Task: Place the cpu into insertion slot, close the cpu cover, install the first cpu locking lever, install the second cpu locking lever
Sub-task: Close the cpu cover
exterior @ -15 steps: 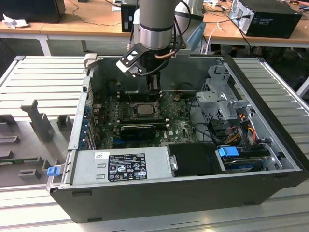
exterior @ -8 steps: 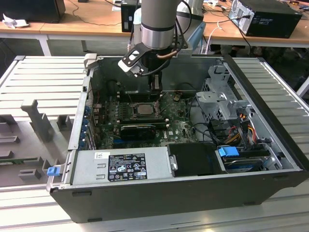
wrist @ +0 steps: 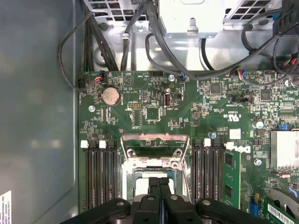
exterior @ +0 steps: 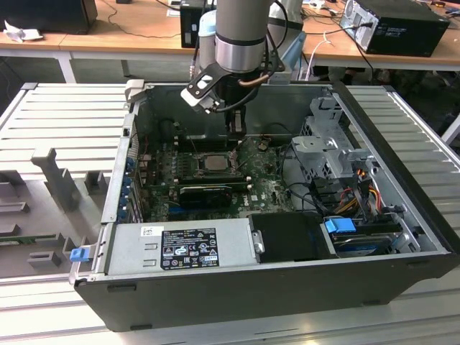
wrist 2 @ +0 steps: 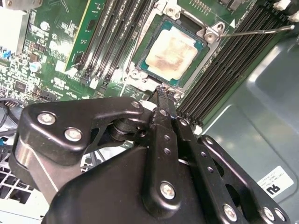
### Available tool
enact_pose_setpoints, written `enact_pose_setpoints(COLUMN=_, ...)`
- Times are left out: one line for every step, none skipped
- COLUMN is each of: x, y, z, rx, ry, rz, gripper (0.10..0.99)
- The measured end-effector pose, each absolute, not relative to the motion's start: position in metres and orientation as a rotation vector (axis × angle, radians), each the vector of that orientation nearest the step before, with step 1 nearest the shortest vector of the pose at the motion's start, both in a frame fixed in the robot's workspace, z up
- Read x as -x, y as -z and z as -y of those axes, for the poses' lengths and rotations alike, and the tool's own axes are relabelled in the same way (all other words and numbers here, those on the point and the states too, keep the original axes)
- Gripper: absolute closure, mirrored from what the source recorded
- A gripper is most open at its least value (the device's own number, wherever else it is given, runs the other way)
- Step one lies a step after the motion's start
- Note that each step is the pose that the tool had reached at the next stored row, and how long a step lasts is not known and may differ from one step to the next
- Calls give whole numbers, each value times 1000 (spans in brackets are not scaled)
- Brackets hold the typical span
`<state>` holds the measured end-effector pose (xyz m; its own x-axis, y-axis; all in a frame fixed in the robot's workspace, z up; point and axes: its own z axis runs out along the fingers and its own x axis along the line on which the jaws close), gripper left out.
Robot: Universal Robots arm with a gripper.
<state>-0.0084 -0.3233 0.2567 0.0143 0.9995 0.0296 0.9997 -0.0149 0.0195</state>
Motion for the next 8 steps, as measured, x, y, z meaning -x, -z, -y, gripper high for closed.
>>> enact_pose_setpoints(x=7, y=-257, z=323, rx=2232, ry=55, rz=2200, gripper=980)
enact_pose_setpoints(x=6, y=-257, z=323, rx=2232, ry=55, rz=2200, gripper=980)
enact_pose_setpoints(x=5, y=-257, z=323, rx=2232, ry=54, rz=2200, gripper=980)
enact_pose_setpoints(x=4, y=-257, z=323, rx=2232, ry=54, rz=2200, gripper=980)
enact_pose_setpoints(x=3, y=-257, z=323, rx=2232, ry=54, rz=2200, gripper=980)
enact_pose_setpoints(x=2, y=-257, z=323, rx=2232, ry=54, rz=2200, gripper=980)
enact_pose_setpoints(x=2, y=-257, z=323, rx=2232, ry=54, rz=2200, gripper=980)
enact_pose_setpoints(x=1, y=-257, z=323, rx=2232, ry=54, rz=2200, gripper=980)
